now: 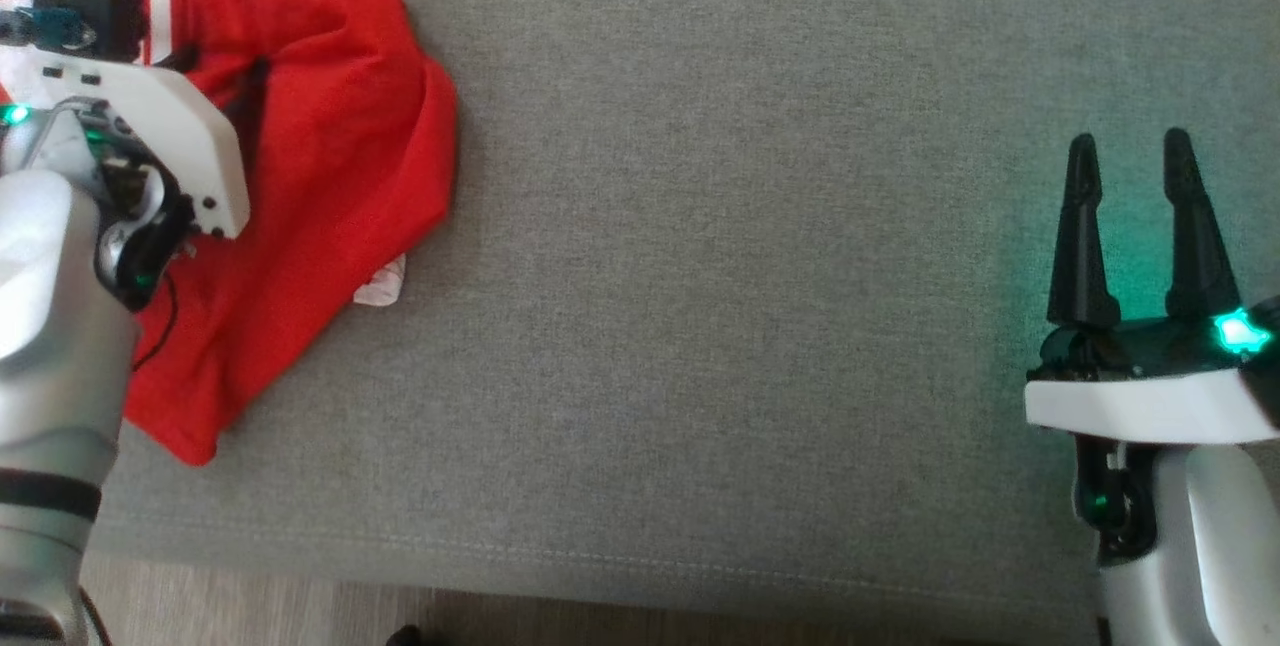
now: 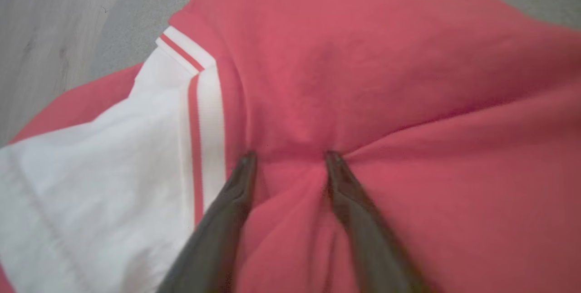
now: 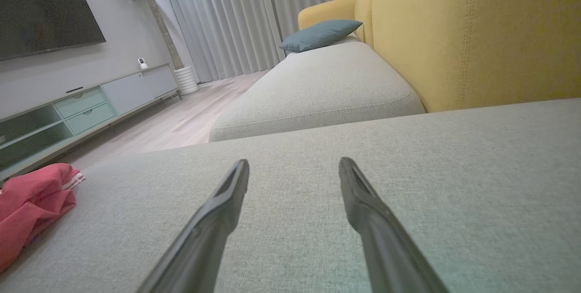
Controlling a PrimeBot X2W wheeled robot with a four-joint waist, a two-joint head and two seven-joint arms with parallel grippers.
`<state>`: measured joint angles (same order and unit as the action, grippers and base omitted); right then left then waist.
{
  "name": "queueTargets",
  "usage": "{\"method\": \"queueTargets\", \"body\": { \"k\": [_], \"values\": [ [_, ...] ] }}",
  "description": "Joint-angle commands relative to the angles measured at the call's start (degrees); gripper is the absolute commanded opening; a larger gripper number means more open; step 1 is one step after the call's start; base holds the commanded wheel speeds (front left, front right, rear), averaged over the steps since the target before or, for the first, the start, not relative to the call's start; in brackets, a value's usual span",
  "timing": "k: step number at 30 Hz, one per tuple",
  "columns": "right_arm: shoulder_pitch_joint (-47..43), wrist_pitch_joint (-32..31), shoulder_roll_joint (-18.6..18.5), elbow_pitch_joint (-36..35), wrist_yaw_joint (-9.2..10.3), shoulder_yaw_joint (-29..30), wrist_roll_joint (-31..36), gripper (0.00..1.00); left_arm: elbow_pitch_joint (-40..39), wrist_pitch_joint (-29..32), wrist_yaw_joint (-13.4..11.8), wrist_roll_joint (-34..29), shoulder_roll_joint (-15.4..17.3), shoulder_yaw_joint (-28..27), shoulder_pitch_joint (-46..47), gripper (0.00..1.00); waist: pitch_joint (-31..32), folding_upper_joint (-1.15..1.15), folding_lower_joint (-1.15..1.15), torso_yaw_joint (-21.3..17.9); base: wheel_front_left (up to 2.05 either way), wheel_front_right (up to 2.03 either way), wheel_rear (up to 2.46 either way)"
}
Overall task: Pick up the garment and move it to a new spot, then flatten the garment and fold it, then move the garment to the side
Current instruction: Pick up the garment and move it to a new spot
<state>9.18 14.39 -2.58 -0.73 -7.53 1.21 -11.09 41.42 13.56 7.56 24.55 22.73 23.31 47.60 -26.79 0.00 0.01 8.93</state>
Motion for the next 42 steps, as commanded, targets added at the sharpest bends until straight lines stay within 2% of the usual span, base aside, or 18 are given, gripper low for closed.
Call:
{"method": "queueTargets", "body": {
  "k": [1, 9, 17, 25, 30, 35, 42],
  "values": [
    [0.89, 0.61, -0.3, -2.09, 0.04, -1.23, -0.13, 1.0, -0.07, -0.98, -0.08, 0.59, 3.44, -1.62, 2.66, 0.0, -0.06, 0.0, -0.01, -0.12, 0.0, 0.0, 0.0],
    [0.5, 0.61, -0.3, -0.88, 0.04, -1.66, -0.83, 1.0, 2.0, -7.25, -0.17, 0.81, 3.75, -1.34, 3.99, 0.0, 2.9, 0.0, -0.01, 0.27, 0.0, 0.0, 0.0],
    [-1.26, 0.61, -0.3, 0.99, 0.04, -2.3, -2.7, 1.0, -1.55, -15.37, -2.23, 1.12, 4.3, -3.11, 2.69, 0.0, 10.05, 0.0, -0.01, 0.93, 0.0, 0.0, 0.0],
    [-3.62, 0.61, -0.3, 2.43, 0.04, -3.33, -5.13, 1.0, -16.12, -20.3, -6.76, 1.81, 5.85, -6.04, -2.2, 0.0, 16.6, 0.0, -0.01, 1.25, 0.0, 0.0, 0.0],
    [-4.95, 0.61, -0.3, 3.21, 0.04, -3.47, -6.21, 1.0, -27.4, -18.28, -10.78, 2.48, 6.76, -7.5, -7.35, 0.0, 19.08, 0.0, -0.01, 1.15, 0.0, 0.0, 0.0],
    [-5.11, 0.61, -0.3, 3.41, 0.04, -4.7, -6.54, 1.0, -35.14, -16.42, -14.09, 2.51, 7.78, -8.61, -11.33, 0.0, 20.0, 0.0, -0.01, 0.2, 0.0, 0.0, 0.0],
    [-4.83, 0.61, -0.3, 3.44, 0.04, -5.13, -6.57, 1.0, -41.97, -15.53, -15.42, 2.2, 6.38, -7.13, -12.19, 0.0, 20.31, 0.0, -0.01, -2.2, 0.0, 0.0, 0.0]
  ]
}}
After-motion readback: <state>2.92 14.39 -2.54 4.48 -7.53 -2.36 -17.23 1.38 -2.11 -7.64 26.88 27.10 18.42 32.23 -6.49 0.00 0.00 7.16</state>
